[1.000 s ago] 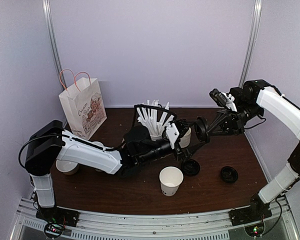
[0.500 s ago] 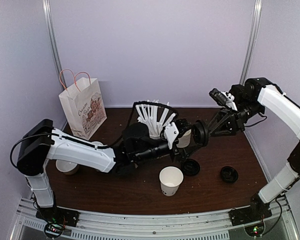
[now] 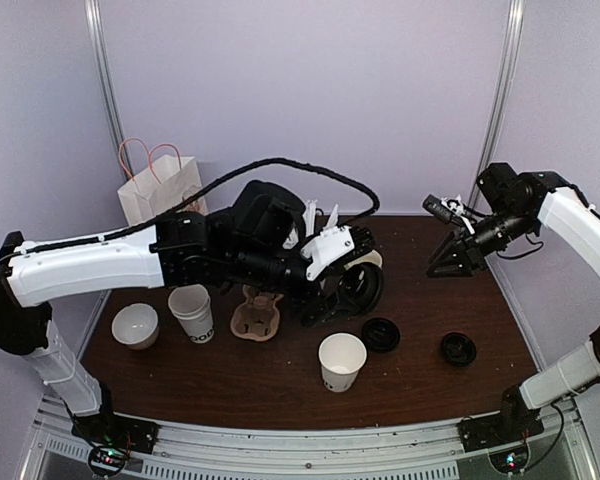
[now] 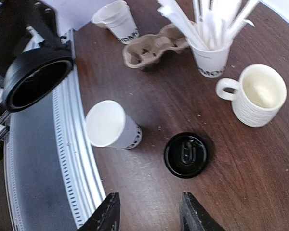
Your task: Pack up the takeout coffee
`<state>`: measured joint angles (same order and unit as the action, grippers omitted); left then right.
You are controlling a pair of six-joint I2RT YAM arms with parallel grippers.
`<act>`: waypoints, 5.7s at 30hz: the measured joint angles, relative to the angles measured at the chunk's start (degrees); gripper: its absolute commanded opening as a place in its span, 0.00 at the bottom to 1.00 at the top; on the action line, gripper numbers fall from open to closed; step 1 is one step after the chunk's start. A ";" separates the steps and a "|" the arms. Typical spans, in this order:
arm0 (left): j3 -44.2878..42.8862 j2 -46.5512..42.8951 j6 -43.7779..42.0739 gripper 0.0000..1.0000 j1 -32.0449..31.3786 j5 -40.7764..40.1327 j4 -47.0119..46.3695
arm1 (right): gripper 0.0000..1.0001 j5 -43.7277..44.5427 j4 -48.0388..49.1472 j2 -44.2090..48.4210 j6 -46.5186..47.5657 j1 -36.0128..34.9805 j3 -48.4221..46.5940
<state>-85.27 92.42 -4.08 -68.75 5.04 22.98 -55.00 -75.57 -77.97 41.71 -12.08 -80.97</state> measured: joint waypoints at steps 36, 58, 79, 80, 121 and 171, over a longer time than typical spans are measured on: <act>-23.30 22.71 0.31 0.73 -1.44 -1.03 39.06 | 0.46 7.43 25.46 -3.06 -24.41 -2.95 14.12; -26.62 26.75 -0.11 0.73 -1.86 -1.81 40.28 | 0.46 7.02 26.03 -3.06 -24.39 -2.95 14.86; -26.86 26.45 -1.60 0.98 -3.74 -2.95 41.31 | 0.46 6.99 25.62 -3.15 -24.35 -2.97 14.91; -26.69 25.83 -1.62 0.98 -3.74 -3.06 41.29 | 0.46 7.02 25.31 -3.15 -24.35 -2.97 14.88; 3.41 11.06 32.54 0.66 3.85 8.76 8.31 | 0.43 -12.09 24.00 -16.22 -33.11 -18.91 20.83; 10.60 7.48 28.24 0.72 5.38 8.66 -1.05 | 0.47 -4.48 12.59 -24.09 -27.45 -21.07 6.64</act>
<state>-74.67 99.90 24.16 -63.37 13.69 21.93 -59.48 -62.98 -102.06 14.26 -33.15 -74.32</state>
